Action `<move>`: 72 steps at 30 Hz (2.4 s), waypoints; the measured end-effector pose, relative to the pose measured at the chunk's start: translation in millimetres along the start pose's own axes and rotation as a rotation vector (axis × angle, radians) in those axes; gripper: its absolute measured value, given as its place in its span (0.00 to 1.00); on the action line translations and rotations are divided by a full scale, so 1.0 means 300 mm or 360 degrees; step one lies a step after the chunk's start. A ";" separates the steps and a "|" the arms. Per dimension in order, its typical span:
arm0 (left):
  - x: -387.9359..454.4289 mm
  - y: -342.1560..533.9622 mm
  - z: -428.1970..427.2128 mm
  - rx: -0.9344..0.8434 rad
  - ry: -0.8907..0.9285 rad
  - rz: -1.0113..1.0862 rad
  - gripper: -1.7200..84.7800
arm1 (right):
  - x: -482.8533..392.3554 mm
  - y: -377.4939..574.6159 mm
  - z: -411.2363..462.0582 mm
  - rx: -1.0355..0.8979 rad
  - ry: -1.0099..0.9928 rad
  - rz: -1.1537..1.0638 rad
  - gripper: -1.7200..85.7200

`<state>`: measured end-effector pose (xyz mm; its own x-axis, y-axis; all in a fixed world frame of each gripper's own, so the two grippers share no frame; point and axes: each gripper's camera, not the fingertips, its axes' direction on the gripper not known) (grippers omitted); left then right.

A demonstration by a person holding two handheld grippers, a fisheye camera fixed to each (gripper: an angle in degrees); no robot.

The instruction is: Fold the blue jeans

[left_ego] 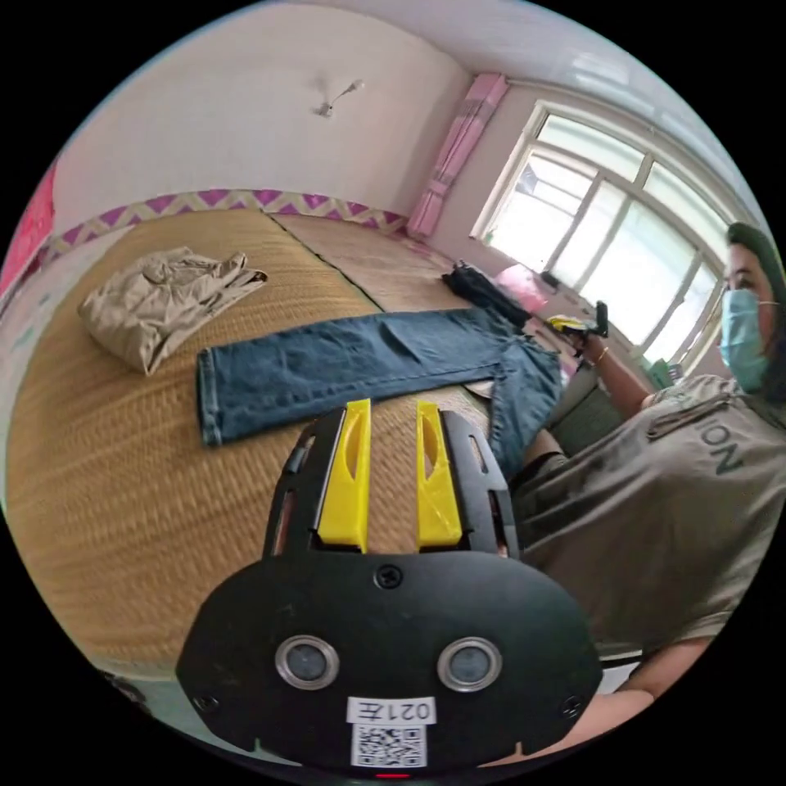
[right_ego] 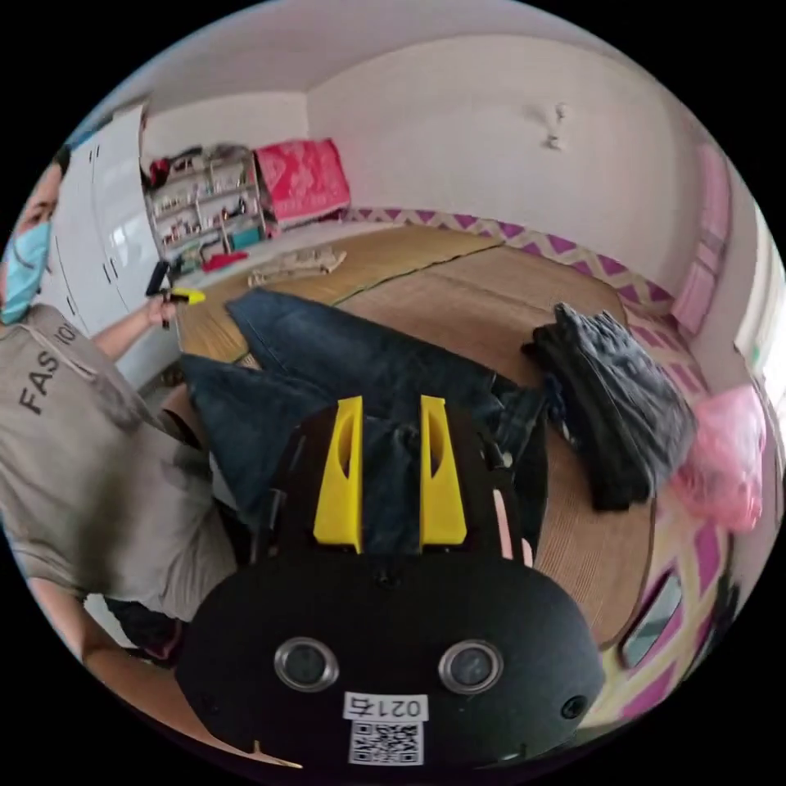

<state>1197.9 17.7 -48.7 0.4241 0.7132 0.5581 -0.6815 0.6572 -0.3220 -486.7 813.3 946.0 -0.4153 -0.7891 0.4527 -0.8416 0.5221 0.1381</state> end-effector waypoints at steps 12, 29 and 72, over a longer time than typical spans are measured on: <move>-0.408 -0.548 0.406 -0.0307 -0.0419 0.0011 0.13 | 0.299 -0.744 0.992 -0.0944 0.0239 -0.0347 0.16; -0.546 -0.944 0.610 -0.0580 -0.0543 -0.0141 0.01 | 0.431 -1.051 1.118 -0.1117 0.0416 -0.0424 0.02; 0.894 0.468 0.075 -0.0285 -0.0160 -0.0140 0.05 | -0.819 -1.146 0.683 -0.0750 -0.0545 -0.1164 0.14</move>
<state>1202.6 295.7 73.0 0.4094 0.6293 0.6606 -0.5238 0.7550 -0.3945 -166.2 761.4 606.9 0.0203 -0.9867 -0.1615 -0.7383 -0.1237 0.6631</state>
